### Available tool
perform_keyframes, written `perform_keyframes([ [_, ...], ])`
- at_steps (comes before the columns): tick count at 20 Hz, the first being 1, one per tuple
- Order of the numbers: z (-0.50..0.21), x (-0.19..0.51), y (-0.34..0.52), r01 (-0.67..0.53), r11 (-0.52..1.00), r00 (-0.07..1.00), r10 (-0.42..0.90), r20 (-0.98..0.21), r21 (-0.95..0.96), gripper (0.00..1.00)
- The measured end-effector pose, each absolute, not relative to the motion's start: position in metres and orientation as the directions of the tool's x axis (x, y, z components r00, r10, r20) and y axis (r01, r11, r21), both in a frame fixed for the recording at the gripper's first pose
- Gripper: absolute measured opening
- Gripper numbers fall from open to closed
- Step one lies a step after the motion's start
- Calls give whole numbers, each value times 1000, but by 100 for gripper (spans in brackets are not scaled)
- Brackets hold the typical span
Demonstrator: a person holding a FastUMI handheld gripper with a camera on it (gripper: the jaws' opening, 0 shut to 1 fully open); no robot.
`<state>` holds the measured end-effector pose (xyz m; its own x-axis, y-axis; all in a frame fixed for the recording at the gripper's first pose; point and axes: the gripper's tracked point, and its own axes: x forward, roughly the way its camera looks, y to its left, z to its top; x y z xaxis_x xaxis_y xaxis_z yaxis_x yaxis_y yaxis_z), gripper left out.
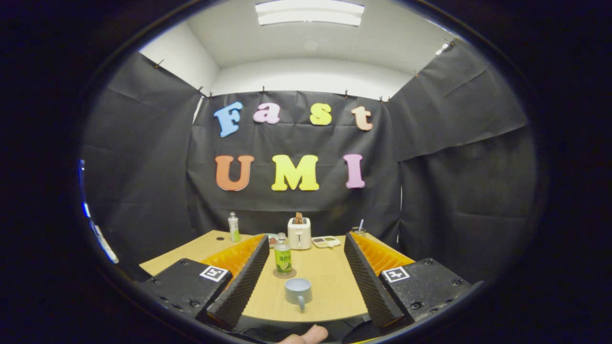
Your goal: Take the bottle from table, then pour the juice into the cup, finally place the bottle on the coaster
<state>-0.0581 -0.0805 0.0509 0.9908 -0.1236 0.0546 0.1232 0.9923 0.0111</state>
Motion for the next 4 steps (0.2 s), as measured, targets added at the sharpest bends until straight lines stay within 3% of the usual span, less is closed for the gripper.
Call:
perform_keyframes([
  [4,49,-57,-80,127,992,990,-127,58,1,100],
])
